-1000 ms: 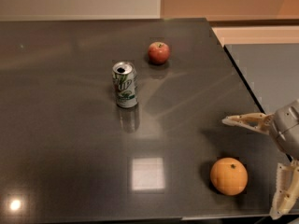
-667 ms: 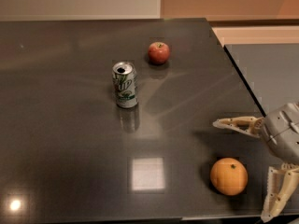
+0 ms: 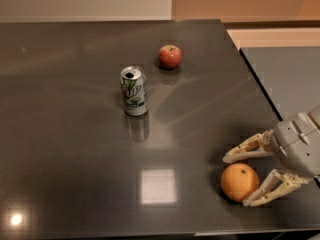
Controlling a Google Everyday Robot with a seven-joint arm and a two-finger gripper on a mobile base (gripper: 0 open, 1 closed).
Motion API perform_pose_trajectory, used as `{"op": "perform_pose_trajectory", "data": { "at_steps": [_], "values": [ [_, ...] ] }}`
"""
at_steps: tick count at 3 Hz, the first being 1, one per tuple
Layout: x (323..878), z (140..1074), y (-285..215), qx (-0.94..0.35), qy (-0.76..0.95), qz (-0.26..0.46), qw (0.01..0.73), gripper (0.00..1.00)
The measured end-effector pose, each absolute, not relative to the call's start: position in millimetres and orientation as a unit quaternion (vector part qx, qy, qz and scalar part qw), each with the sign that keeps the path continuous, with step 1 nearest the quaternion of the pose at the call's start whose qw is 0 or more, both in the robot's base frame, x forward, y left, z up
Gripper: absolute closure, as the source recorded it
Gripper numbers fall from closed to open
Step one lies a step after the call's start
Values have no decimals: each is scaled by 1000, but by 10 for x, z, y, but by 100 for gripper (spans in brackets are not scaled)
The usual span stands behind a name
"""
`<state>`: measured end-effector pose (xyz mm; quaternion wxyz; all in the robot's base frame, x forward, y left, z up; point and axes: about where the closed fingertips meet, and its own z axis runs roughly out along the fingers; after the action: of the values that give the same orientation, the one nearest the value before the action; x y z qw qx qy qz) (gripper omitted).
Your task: Move orange near 7up can
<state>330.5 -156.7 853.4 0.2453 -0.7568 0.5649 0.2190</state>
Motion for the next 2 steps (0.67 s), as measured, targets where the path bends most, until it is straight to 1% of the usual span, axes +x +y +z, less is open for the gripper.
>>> {"op": "perform_pose_trajectory", "data": {
  "at_steps": [1, 2],
  "values": [
    [3422, 8578, -1541, -760, 564, 206, 247, 64],
    [3553, 8757, -1368, -766, 560, 193, 248, 87]
  ]
}}
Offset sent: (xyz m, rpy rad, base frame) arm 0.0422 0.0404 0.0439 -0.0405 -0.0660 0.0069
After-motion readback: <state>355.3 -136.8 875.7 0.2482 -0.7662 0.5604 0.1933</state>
